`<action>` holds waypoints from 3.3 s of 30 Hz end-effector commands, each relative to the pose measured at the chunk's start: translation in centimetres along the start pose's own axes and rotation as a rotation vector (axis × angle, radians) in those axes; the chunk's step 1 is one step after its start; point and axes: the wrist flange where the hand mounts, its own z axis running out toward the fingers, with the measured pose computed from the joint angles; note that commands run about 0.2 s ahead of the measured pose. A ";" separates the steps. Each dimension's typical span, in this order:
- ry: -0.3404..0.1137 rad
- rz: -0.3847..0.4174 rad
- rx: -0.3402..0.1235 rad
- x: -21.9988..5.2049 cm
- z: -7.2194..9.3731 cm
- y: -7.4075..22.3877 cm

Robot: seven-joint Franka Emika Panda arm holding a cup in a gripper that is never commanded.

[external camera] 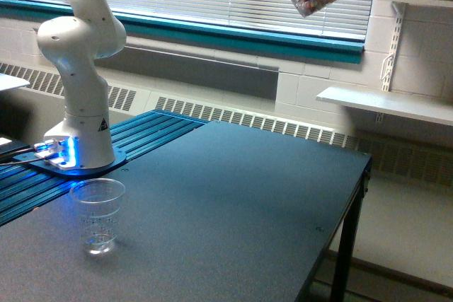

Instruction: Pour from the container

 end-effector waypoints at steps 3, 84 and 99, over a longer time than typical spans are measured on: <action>-0.052 -0.011 -0.049 -1.7 3.1 0.5; -0.205 0.324 -0.518 -13.7 3.1 29.8; -0.328 0.337 -0.569 -20.4 3.7 32.8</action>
